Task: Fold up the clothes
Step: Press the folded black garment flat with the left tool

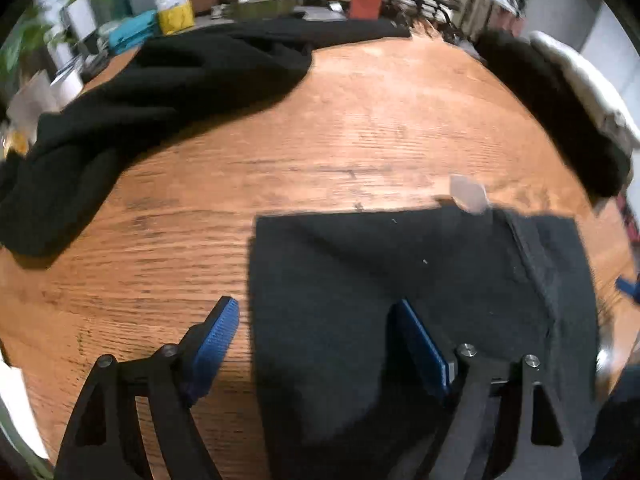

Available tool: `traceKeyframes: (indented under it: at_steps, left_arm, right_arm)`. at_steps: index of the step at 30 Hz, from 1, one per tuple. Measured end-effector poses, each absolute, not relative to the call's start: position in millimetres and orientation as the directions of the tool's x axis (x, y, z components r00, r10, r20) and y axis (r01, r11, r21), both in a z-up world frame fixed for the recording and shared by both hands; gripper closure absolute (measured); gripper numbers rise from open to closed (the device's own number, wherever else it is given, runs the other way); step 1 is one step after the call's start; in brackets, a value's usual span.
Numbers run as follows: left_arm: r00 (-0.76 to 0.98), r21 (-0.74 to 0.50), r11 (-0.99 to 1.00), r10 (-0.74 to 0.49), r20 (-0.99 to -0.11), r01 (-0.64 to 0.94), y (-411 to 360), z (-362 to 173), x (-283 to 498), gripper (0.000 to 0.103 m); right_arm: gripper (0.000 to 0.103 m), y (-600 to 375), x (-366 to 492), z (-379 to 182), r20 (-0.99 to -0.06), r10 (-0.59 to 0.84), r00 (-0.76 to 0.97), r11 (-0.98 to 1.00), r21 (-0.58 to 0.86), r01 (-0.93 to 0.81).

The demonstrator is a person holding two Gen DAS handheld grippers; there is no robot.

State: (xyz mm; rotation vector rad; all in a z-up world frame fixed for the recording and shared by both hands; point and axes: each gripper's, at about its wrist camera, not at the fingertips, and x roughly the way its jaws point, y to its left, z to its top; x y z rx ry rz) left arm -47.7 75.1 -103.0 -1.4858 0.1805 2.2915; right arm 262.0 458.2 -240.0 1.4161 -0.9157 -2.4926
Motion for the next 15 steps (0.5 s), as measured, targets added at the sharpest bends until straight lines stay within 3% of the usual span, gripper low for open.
traceKeyframes:
  at_steps: [4, 7, 12, 15]
  left_arm:
    - [-0.372, -0.14, -0.949, 0.243, -0.896, -0.284, 46.5, -102.8, -65.2, 0.021]
    - [-0.34, -0.176, -0.94, 0.274, -0.9, -0.29, 44.1, -105.3, -70.5, 0.021]
    - [-0.377, 0.013, -0.928, 0.138, -0.916, -0.372, 62.5, -105.3, -65.9, 0.015]
    - [-0.438, 0.023, -0.942, 0.134, -0.889, -0.336, 55.1, -86.0, -53.5, 0.017]
  right_arm:
    - [0.02, 476.3, 252.0, -231.2, -0.727, -0.424, -0.54, -0.775, 0.6, -0.199]
    - [0.02, 479.1, 253.3, -224.9, -0.734, -0.431, -0.525, -0.778, 0.597, -0.196]
    - [0.02, 484.5, 222.9, -202.6, -0.749, -0.417, -0.515, -0.794, 0.576, -0.194]
    - [0.02, 493.2, 202.9, -175.8, -0.751, -0.417, -0.511, -0.792, 0.577, -0.201]
